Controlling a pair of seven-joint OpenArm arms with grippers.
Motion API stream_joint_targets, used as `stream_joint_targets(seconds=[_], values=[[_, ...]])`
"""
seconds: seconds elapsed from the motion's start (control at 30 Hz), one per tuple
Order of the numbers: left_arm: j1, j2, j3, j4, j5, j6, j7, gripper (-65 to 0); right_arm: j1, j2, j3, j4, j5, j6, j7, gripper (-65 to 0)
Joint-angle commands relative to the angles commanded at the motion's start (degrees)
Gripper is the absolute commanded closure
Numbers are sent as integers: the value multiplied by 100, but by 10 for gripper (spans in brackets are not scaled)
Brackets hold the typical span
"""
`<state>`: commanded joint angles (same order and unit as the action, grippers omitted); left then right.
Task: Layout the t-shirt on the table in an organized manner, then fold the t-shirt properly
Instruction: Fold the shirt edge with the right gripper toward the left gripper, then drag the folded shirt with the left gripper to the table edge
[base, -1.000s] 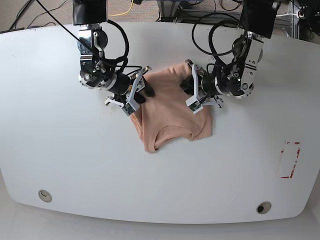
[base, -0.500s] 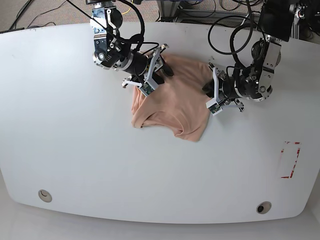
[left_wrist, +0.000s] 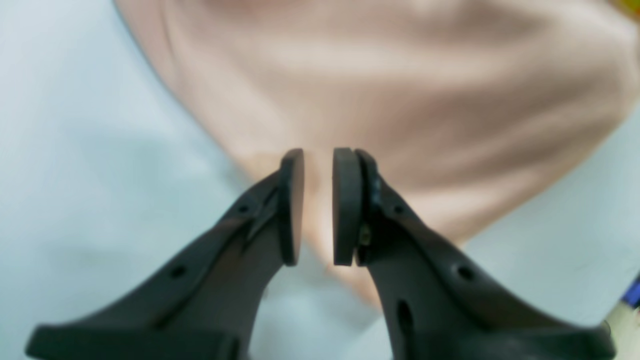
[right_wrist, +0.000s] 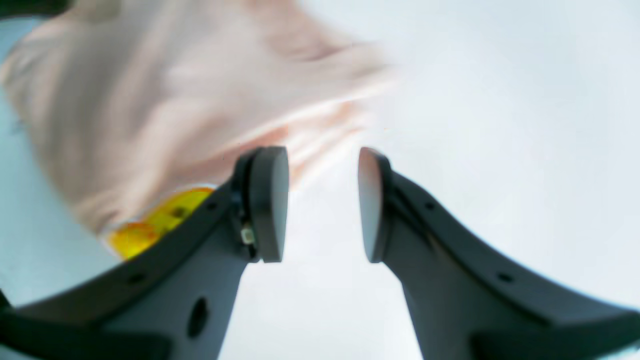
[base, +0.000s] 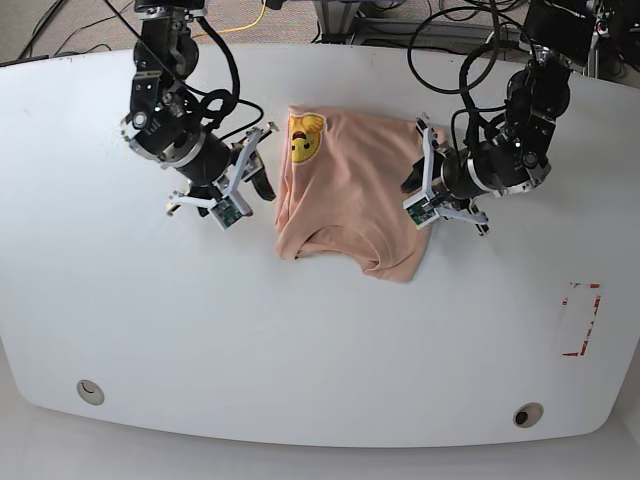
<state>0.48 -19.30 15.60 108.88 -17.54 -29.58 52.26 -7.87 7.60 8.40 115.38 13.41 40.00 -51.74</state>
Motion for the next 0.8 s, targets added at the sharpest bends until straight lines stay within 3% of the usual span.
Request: stream_joint_targets(seconds=[0.03,0.3,0.47,0.57,0.8], values=[[26,167,-35,88,202,264,-53,-86,9,132,123,9,0,0,0,-216],[202,1301,-44,35,1609,1204,-1486,-93,105,545,853,0,9,0,0,-216],[281,2004,158,-536,2356,1802,-2470,-203,141,730,1073,-9,9,0,0,-216],[255,2136,492,-1037,2558,2101,-2716,-226,114,747,1134,-9,9,0,0,-216],[70,2154,1002,-2180,2558,2637,-3182,-136,88,703,1248,-18,9,0,0,-216]])
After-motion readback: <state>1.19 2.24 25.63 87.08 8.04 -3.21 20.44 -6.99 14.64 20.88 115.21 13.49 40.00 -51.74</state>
